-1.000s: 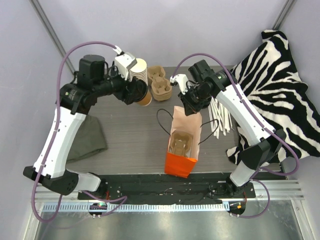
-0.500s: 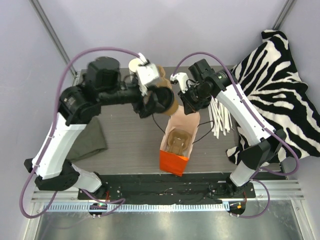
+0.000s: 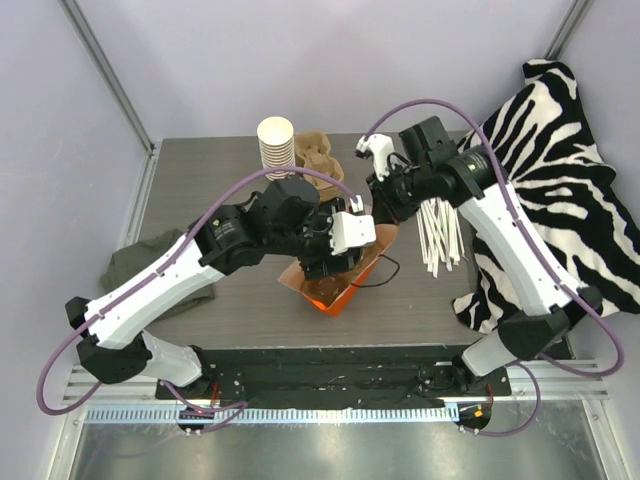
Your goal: Pack the takeout coffee
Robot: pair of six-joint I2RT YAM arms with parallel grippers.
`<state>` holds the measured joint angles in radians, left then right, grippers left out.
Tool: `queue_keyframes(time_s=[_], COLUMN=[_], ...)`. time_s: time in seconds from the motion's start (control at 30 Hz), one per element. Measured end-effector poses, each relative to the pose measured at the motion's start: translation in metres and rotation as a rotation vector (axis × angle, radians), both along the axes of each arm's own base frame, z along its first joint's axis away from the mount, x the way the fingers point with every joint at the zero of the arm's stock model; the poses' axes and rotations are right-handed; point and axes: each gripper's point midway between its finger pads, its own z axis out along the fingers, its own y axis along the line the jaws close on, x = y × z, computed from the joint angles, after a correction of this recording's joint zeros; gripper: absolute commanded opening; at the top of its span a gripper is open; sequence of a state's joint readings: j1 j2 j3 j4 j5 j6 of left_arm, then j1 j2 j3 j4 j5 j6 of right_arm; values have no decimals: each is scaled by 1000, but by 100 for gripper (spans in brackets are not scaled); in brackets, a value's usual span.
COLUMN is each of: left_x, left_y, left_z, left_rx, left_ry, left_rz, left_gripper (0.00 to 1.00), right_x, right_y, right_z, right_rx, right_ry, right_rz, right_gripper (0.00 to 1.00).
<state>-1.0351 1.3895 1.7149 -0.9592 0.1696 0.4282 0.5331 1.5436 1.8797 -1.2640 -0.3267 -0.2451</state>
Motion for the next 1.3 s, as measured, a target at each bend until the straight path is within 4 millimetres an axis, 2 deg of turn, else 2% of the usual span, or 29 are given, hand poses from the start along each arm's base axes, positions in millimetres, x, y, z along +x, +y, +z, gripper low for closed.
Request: queue_keyframes(time_s=[0.2, 0.3, 0.47, 0.57, 0.7, 0.87, 1.0, 1.1, 1.3], left_x=[10, 10, 11, 12, 10, 4, 1, 0, -2], left_y=[3, 3, 2, 3, 5, 6, 5, 4, 4], left_z=[-28, -42, -66, -82, -101, -112, -111, -112, -114], left_rx=[57, 76, 104, 125, 153, 164, 155, 155, 157], left_ry=[-53, -65, -65, -61, -59, -56, -68, -76, -79], left_rz=[38, 47, 52, 54, 39, -4, -45, -67, -84], left_gripper=[25, 24, 24, 23, 22, 22, 21, 21, 21], right_x=[-28, -37, -40, -42, -44, -33, -17, -16, -23], right_y=[-8, -11, -11, -12, -14, -17, -12, -7, 7], right_z=[9, 4, -10, -16, -19, -11, 7, 15, 11], right_rx=[78, 94, 94, 87, 76, 46, 43, 52, 71], right_ry=[-31, -17, 23, 47, 78, 72, -5, -31, -5], right_rz=[-20, -37, -63, -72, -91, -88, -25, 47, 196], right_gripper=[1, 1, 3, 26, 62, 79, 84, 85, 82])
